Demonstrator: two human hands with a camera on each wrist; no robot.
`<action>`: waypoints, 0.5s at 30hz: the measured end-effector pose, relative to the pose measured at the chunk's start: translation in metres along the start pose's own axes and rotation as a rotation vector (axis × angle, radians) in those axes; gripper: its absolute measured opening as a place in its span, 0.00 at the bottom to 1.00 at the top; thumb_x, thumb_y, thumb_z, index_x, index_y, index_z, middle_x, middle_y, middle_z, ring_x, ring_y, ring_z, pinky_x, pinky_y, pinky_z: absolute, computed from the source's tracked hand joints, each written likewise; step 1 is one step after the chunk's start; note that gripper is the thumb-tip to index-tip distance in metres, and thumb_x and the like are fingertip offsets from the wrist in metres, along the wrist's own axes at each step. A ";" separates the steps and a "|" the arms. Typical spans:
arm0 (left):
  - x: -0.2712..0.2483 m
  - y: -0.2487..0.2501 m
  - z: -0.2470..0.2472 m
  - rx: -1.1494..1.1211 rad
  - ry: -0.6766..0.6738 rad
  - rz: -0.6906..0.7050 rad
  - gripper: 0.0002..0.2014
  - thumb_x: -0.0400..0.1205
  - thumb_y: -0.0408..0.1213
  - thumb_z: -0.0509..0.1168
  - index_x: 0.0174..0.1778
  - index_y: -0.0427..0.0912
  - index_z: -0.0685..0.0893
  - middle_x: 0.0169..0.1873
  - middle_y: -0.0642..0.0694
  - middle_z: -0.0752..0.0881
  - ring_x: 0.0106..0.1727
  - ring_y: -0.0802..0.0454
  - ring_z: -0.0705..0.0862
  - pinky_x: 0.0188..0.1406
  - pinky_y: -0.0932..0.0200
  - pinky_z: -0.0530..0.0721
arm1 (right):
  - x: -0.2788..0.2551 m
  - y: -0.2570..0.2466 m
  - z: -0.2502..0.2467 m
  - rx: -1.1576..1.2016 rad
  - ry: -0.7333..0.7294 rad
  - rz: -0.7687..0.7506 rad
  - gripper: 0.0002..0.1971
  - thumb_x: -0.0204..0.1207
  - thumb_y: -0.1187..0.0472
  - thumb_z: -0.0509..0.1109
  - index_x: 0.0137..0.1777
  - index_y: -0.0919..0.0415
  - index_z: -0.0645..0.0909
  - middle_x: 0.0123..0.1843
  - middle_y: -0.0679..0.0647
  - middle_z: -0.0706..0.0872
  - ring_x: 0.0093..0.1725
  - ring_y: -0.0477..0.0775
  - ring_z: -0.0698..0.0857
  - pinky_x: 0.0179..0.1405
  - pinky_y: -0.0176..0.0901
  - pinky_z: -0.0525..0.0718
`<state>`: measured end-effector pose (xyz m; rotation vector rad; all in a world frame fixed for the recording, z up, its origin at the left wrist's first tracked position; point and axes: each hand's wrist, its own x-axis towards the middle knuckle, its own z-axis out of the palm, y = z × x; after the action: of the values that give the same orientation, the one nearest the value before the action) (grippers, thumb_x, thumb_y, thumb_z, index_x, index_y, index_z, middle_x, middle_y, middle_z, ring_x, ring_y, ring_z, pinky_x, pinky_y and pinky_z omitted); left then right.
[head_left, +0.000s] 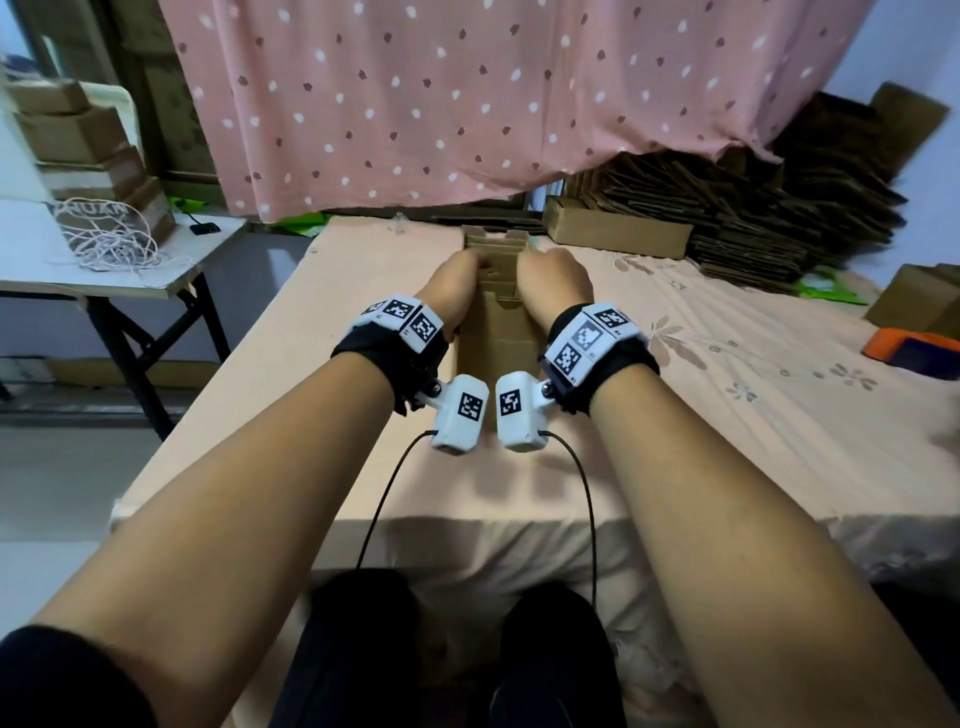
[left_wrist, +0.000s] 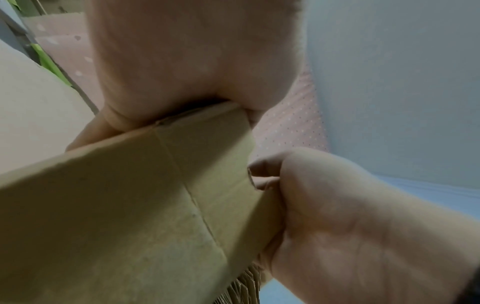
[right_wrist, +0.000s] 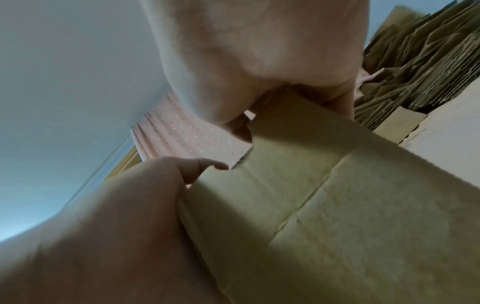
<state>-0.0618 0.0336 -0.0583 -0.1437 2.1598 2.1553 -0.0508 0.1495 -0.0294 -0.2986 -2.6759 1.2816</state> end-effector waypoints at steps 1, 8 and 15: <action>0.001 -0.006 -0.001 0.012 0.000 -0.010 0.16 0.86 0.44 0.53 0.37 0.46 0.82 0.21 0.51 0.86 0.26 0.51 0.85 0.27 0.64 0.79 | 0.000 0.003 0.003 -0.012 -0.011 0.004 0.21 0.81 0.55 0.56 0.69 0.63 0.79 0.66 0.63 0.84 0.50 0.62 0.78 0.48 0.44 0.70; -0.007 -0.024 -0.002 0.007 0.013 -0.139 0.16 0.78 0.47 0.55 0.37 0.43 0.84 0.28 0.41 0.89 0.39 0.41 0.89 0.54 0.51 0.87 | -0.012 0.022 0.016 -0.096 0.002 -0.001 0.20 0.83 0.54 0.55 0.65 0.65 0.81 0.66 0.64 0.84 0.56 0.66 0.81 0.49 0.45 0.71; -0.011 -0.004 -0.004 0.018 -0.002 -0.102 0.16 0.80 0.44 0.54 0.34 0.44 0.83 0.32 0.40 0.88 0.36 0.41 0.85 0.50 0.50 0.78 | 0.001 0.010 0.010 -0.038 0.090 -0.063 0.23 0.85 0.50 0.53 0.67 0.61 0.81 0.65 0.63 0.85 0.60 0.66 0.83 0.50 0.47 0.72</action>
<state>-0.0508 0.0301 -0.0610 -0.2448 2.1209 2.0797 -0.0529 0.1489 -0.0433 -0.2682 -2.6150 1.1718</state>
